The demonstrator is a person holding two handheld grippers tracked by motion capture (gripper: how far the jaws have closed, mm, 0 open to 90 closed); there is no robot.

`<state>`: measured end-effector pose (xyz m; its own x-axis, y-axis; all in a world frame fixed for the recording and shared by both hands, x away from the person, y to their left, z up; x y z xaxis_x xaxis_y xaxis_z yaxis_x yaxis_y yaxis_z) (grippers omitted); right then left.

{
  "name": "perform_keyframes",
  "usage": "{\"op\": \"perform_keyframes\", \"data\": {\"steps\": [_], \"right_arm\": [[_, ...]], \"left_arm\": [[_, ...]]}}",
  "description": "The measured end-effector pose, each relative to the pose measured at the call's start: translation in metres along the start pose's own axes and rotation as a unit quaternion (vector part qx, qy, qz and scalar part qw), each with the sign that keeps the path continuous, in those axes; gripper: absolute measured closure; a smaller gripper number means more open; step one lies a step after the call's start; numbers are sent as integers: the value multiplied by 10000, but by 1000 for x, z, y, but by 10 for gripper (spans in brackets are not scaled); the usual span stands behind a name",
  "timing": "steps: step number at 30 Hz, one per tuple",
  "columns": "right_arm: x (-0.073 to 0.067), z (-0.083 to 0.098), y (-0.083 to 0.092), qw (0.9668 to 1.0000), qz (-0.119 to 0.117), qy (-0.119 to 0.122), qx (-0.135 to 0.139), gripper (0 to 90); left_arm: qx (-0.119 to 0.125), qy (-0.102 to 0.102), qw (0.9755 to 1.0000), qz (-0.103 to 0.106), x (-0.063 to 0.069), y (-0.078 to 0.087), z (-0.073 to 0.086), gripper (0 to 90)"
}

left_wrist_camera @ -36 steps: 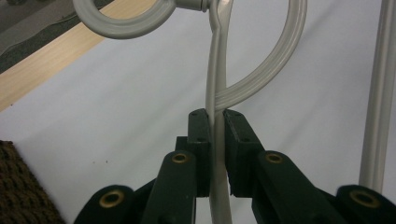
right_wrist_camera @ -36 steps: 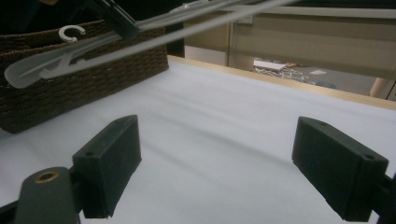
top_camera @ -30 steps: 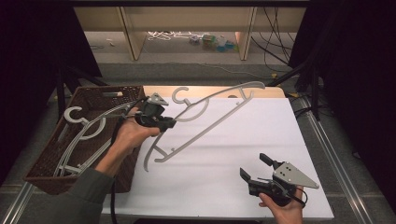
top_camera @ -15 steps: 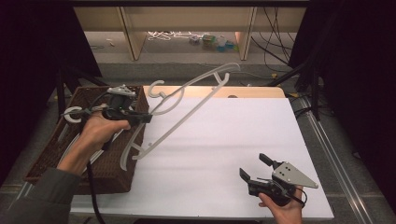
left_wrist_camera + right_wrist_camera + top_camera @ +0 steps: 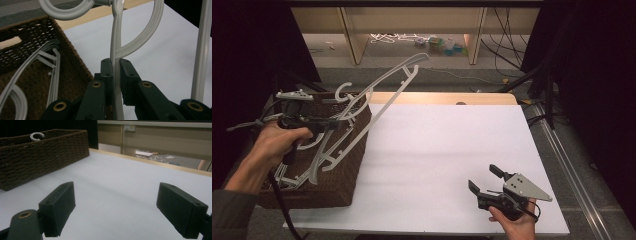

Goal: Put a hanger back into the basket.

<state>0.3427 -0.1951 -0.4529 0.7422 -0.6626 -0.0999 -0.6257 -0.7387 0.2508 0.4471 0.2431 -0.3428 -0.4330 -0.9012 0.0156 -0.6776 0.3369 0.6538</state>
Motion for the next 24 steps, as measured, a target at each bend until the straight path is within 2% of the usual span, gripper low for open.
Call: {"op": "perform_keyframes", "data": {"steps": [3, 6, 9, 11, 13, 16, 18, 19, 20, 22, 24], "right_arm": [[-1, 0, 0, 10000, -42, -26, 10, 162], [-2, 0, -1, 10000, -55, -45, 27, 162], [-1, -1, -2, 10000, -48, -33, 77, 162], [-1, 0, 0, 10000, -39, -26, 9, 162], [0, 0, 0, 10000, 8, -4, -1, 162], [0, 0, 0, 10000, 11, -11, -38, 162], [0, 1, 0, 10000, 11, -11, -42, 162], [-1, -1, -2, 10000, -43, -27, 77, 162], [-1, -1, -2, 10000, -42, -32, 79, 162], [0, 0, 0, 10000, 11, -8, -35, 162], [0, 1, 0, 10000, 15, -13, -38, 162]], "left_arm": [[-4, 40, 9999, -96, -11, 4, 4, 818], [-28, 176, 9996, -217, -25, 4, 9, 818], [-164, 121, 9991, -366, -40, 4, 16, 818], [-158, 232, 9986, -459, -50, 2, 20, 818], [-192, 238, 9981, -531, -58, 2, 24, 818], [-267, 238, 9975, -612, -69, 2, 29, 818], [-268, 319, 9969, -670, -75, 1, 32, 818], [-317, 295, 9960, -784, -81, 2, 34, 818], [-318, 347, 9962, -733, -83, 1, 35, 818], [-333, 352, 9951, -860, -89, 2, 38, 818], [-330, 377, 9950, -867, -95, 2, 40, 818]]}}
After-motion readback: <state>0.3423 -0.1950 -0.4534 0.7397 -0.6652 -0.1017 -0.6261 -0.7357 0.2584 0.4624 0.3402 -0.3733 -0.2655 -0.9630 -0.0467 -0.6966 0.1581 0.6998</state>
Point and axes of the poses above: each handheld gripper's, and its own axes: y roughly backward along the jaws, z roughly out of its underside, x roughly to its right, the point moved 8 cm from there along -y, roughly forward along the jaws, and after that the axes turned 13 degrees about -z, right-handed, at the moved point
